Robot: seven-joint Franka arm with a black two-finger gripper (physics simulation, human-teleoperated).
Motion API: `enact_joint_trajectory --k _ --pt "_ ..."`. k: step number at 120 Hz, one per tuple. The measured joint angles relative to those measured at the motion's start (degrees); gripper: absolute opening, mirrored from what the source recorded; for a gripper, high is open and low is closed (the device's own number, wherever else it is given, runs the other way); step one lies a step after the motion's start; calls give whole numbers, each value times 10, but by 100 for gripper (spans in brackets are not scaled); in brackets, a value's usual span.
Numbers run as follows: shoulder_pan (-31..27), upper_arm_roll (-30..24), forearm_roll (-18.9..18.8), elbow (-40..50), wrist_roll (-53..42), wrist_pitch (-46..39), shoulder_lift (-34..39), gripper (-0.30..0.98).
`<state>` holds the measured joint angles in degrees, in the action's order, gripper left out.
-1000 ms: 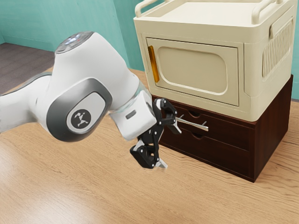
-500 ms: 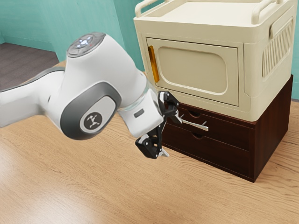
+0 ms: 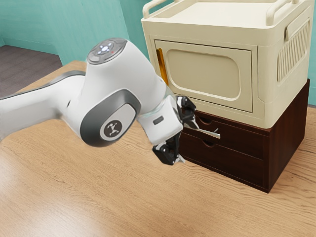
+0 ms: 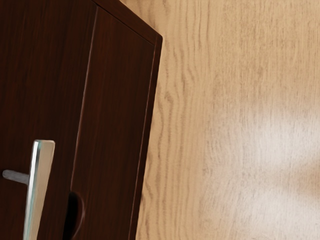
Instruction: Pull the drawer handle with one arm to open the drawer
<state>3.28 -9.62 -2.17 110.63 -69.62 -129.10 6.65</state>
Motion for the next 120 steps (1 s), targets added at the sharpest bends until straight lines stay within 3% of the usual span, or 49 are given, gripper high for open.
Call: enact_joint_trajectory --k 120 --pt "-24 13 -3 -31 4 -28 -67 68"
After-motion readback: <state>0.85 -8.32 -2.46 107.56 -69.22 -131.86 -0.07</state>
